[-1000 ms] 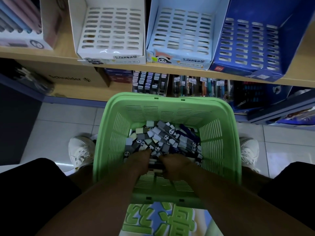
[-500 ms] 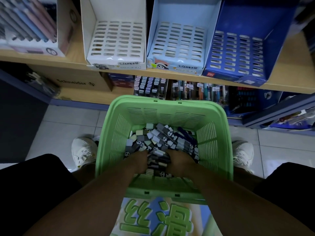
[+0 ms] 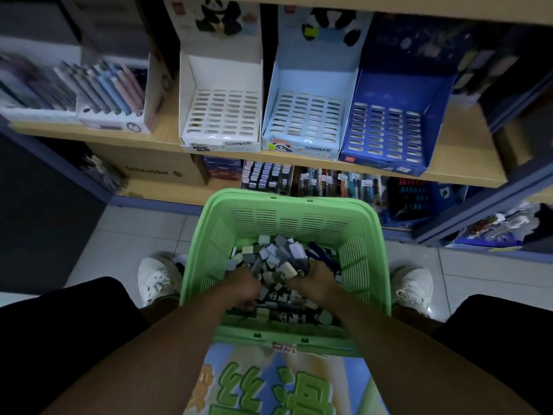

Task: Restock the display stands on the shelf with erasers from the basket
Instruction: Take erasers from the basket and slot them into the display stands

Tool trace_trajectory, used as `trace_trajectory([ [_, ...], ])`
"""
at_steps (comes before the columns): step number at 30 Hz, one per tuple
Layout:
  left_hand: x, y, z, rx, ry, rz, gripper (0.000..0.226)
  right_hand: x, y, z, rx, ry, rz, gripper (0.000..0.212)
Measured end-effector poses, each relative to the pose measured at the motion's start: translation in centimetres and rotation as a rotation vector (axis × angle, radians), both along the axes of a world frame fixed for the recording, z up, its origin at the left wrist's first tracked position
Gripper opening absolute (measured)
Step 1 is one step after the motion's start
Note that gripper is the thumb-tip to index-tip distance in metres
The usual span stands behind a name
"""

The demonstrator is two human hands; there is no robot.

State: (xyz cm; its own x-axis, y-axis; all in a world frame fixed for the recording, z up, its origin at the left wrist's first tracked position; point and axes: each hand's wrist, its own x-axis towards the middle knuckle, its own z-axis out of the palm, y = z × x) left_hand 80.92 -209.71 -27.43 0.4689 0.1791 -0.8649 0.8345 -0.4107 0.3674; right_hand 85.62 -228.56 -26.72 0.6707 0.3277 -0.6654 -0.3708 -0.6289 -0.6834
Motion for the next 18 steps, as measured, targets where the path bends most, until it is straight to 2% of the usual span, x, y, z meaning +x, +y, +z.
trace_trajectory([
  [3,-0.5,-0.6,0.4,-0.241,0.036,0.439,0.011,-0.5,-0.1,0.2,0.084,0.108,-0.159,0.033],
  [6,-0.3,-0.9,0.8,-0.3,-0.063,0.698,0.013,-0.6,-0.2,0.4,0.11,0.175,-0.155,0.027],
  [8,0.0,-1.1,1.3,-0.288,-0.105,0.686,0.01,-0.7,-0.2,0.8,0.093,0.199,-0.077,0.018],
  [12,0.9,-2.2,2.2,-0.245,-0.182,0.481,0.013,-0.9,0.5,1.1,0.037,0.2,0.068,0.013],
  [15,1.4,-2.8,2.8,-0.193,-0.258,0.338,0.015,-0.8,0.9,1.3,0.05,0.193,0.058,0.012],
  [18,1.6,-3.0,3.2,-0.16,-0.308,0.307,0.011,-0.7,0.9,1.9,0.081,0.131,0.023,0.013],
])
